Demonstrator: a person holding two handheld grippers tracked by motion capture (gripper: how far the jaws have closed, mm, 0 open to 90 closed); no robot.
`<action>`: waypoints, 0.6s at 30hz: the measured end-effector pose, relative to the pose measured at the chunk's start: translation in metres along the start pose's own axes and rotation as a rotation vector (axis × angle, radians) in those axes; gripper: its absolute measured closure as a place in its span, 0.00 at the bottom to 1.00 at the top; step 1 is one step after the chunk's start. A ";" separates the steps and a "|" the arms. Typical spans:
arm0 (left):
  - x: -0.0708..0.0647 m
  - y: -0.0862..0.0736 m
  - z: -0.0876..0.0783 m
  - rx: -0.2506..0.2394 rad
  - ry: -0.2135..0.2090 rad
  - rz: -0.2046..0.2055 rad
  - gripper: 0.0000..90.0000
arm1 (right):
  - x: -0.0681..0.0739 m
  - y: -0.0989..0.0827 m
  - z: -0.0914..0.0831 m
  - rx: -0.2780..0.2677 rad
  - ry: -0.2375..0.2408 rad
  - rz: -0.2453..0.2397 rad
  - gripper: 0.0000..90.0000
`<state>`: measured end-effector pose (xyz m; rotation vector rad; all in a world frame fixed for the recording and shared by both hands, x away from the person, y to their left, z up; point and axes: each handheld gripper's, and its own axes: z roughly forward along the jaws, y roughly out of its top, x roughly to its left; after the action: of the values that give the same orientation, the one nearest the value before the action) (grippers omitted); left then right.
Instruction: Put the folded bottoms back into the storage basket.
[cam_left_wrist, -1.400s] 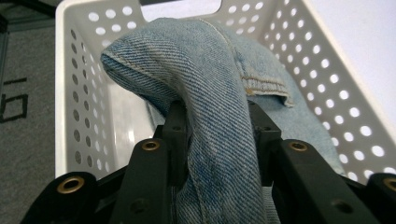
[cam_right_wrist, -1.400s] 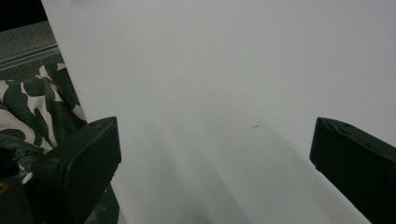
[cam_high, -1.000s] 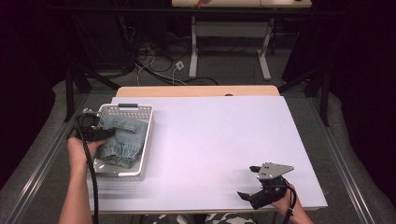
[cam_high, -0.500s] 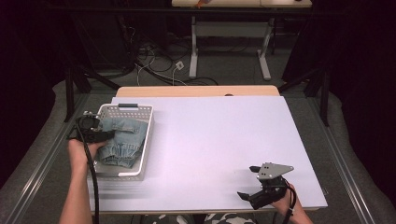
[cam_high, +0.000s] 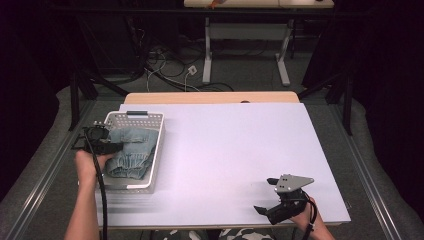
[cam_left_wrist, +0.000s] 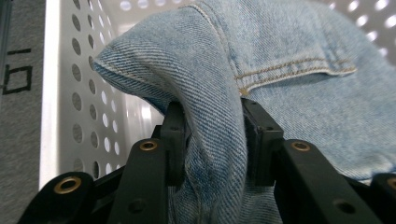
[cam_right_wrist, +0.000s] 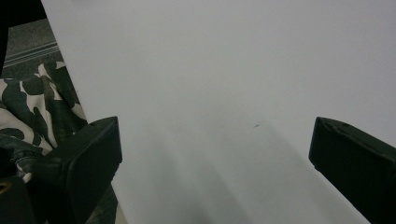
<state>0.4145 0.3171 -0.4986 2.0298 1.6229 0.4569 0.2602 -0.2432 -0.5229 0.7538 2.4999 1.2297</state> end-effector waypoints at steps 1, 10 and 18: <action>0.000 0.000 0.001 0.000 0.001 -0.004 0.72 | 0.000 0.000 0.000 0.000 0.000 0.001 0.02; -0.004 -0.002 0.014 0.063 0.043 0.035 0.71 | 0.000 0.000 0.000 0.000 0.002 0.001 0.03; -0.007 -0.002 0.021 0.092 0.075 0.050 0.69 | 0.000 0.000 0.000 0.004 0.002 0.000 0.03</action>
<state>0.4223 0.3075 -0.5167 2.1488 1.6681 0.4907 0.2603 -0.2429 -0.5233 0.7544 2.5039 1.2267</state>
